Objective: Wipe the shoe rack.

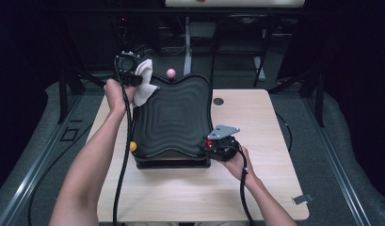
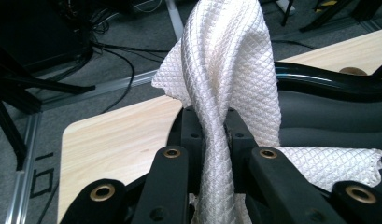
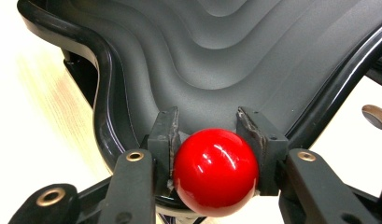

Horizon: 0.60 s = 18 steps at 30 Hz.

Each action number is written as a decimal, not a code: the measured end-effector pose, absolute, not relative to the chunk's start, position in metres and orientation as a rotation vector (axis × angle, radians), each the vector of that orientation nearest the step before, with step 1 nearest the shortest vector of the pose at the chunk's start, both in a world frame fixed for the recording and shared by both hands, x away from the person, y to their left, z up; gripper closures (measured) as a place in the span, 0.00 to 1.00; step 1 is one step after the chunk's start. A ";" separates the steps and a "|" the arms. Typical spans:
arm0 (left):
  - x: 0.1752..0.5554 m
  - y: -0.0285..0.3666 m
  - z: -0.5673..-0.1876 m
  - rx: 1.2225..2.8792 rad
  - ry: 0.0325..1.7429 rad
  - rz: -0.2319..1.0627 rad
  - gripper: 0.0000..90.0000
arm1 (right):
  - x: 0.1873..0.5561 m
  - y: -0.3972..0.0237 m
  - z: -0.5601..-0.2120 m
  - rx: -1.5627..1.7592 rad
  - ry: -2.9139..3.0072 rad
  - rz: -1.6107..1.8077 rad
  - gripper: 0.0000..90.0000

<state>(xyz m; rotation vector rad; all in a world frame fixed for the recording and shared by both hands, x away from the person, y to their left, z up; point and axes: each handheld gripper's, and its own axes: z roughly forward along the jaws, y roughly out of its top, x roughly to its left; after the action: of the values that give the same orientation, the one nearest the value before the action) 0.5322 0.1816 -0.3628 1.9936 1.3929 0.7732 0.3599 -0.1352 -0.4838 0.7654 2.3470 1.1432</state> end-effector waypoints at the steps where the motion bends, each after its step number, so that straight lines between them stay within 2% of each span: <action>1: 0.532 0.183 -0.362 1.992 1.395 0.785 0.91 | 0.360 -0.135 -0.484 0.765 2.348 1.142 0.66; 9: 0.528 0.193 -0.356 1.962 1.402 0.774 0.91 | 0.360 -0.135 -0.484 0.764 2.348 1.142 0.66; 18: 0.518 0.171 -0.334 1.940 1.283 0.730 0.91 | 0.360 -0.135 -0.484 0.765 2.348 1.142 0.66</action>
<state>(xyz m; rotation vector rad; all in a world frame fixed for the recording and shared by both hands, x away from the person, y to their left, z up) 0.5177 0.1711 -0.3340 1.9400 1.2833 0.7295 0.3599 -0.1353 -0.4837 0.7652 2.3485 1.1424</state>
